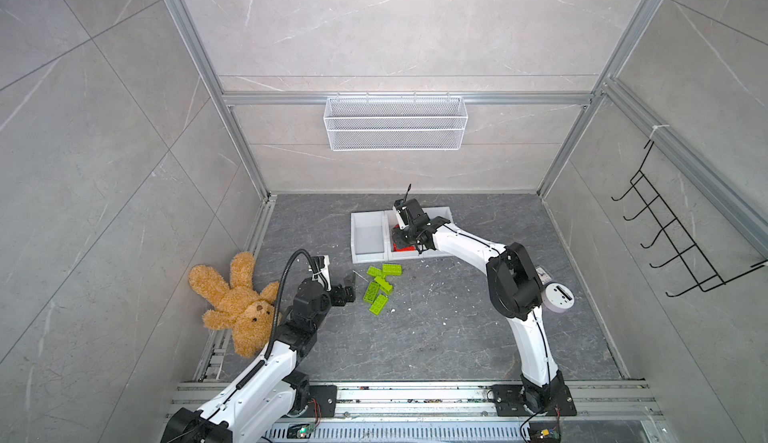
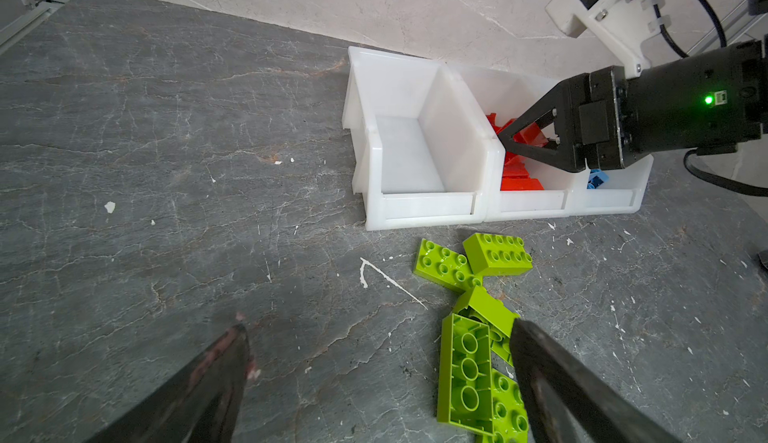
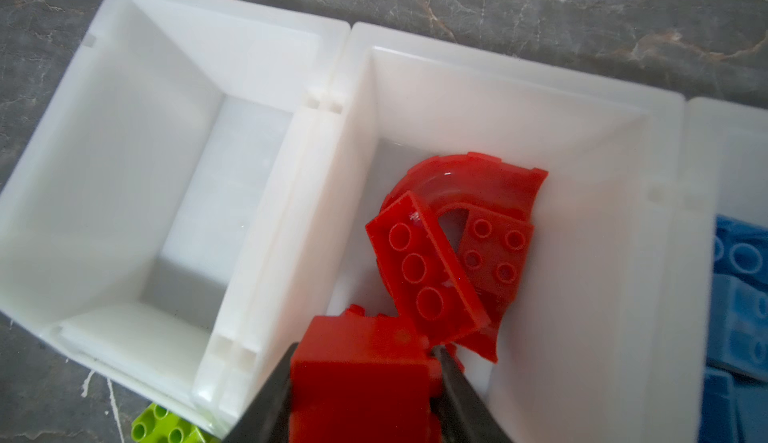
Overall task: Sort the legos into containers by color
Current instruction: 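Carry the red 2x2 brick into the middle compartment and release, then move the right gripper back to the green bricks and grasp one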
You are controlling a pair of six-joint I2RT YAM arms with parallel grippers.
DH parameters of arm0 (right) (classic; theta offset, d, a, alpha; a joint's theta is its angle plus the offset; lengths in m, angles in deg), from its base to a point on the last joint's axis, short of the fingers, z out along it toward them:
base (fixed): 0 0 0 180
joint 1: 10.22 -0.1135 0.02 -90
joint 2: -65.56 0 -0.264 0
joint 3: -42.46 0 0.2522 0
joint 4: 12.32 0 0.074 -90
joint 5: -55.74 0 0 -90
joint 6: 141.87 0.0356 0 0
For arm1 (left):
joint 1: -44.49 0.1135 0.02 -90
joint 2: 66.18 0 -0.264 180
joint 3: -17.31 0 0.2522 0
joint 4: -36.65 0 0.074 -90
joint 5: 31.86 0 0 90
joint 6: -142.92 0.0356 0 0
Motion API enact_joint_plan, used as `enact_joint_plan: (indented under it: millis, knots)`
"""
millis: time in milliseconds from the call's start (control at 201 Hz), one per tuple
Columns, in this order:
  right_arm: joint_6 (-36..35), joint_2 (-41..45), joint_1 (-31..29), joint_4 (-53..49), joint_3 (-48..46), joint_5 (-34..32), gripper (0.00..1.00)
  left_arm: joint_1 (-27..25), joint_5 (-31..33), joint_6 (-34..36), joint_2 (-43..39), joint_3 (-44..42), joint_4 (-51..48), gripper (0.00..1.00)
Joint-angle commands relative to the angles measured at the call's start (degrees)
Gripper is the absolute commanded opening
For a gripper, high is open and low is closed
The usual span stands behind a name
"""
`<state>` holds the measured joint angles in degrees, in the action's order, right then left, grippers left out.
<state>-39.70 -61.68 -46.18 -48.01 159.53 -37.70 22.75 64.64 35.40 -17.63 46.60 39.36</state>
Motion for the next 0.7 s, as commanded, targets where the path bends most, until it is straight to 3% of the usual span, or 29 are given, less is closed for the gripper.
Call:
enact_joint_plan:
  millis: [0, 254, 423, 692]
  knots:
    - [-0.56, -0.40, -0.06, -1.43, 2.31, 0.19, 0.53, 0.20, 0.77, 1.27, -0.95, 1.95, 1.18, 1.00]
    - [-1.37, 4.03, -0.37, -2.89, 0.99, 1.53, 0.60, 0.18, 0.88, 1.34, -1.66, 1.79, 0.93, 0.99]
    - [-1.30, 12.19, -3.07, 0.87, -9.52, 5.07, 0.58, 0.22, 1.13, 1.15, -1.67, 1.58, 1.18, 1.00]
    - [1.67, 20.04, -11.21, 4.66, -25.48, 2.38, 0.55, 0.23, 0.90, 0.91, -0.70, 1.75, 1.55, 1.00]
